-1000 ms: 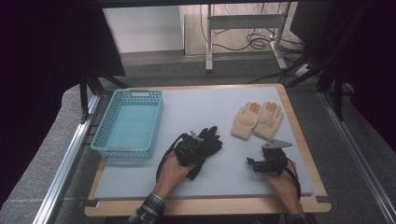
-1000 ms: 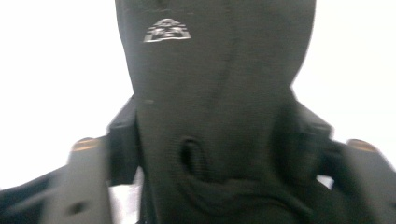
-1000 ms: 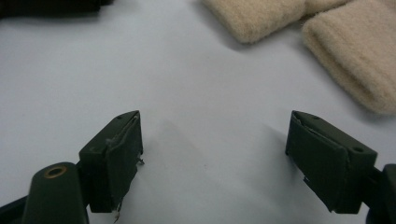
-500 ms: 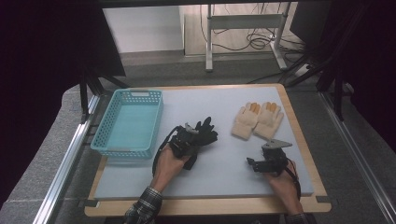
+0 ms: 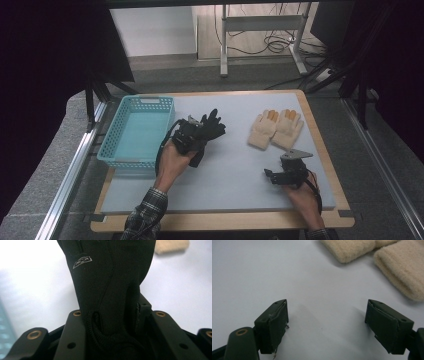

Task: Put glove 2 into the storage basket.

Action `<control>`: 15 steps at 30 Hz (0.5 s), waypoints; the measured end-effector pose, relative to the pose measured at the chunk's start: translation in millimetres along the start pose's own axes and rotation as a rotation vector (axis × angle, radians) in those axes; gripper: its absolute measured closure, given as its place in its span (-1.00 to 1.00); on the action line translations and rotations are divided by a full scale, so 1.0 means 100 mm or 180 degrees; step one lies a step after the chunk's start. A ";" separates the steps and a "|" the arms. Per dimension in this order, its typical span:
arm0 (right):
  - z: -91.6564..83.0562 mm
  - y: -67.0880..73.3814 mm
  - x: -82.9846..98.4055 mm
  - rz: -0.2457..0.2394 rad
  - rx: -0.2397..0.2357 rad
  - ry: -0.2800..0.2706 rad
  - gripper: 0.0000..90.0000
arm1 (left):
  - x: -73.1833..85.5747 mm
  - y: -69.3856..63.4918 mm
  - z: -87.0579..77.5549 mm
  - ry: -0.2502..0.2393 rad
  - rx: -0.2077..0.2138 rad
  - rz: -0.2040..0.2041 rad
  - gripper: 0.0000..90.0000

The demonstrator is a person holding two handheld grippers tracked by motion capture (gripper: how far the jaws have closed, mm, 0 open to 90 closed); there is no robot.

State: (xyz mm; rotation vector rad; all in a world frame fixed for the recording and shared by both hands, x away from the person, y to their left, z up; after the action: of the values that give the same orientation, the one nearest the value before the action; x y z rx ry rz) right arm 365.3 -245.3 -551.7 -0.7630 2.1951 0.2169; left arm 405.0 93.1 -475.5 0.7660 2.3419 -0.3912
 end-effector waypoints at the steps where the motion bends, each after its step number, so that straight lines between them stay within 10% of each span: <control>1: 0.00 0.00 0.00 0.0000 0.0000 0.0000 -0.59 | -0.01 0.02 -0.02 0.0000 -0.0016 -0.0003 0.43; 15: 0.00 0.00 0.00 0.0002 -0.0003 -0.0006 -0.59 | -0.18 0.48 -0.39 -0.0076 -0.0258 -0.0246 0.43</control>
State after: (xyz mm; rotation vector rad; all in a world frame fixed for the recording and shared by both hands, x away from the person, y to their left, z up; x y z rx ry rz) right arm 365.3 -245.3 -551.8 -0.7622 2.1938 0.2190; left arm 426.9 140.5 -437.5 0.6306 2.3548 -0.3345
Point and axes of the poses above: each handheld gripper's, and its own axes: z roughly forward along the jaws, x roughly out of its underside, y roughly to its left, the point moved 3 cm from there along z, roughly forward along the jaws, and after that the axes turned 3 degrees about x, right-handed, at the moved point
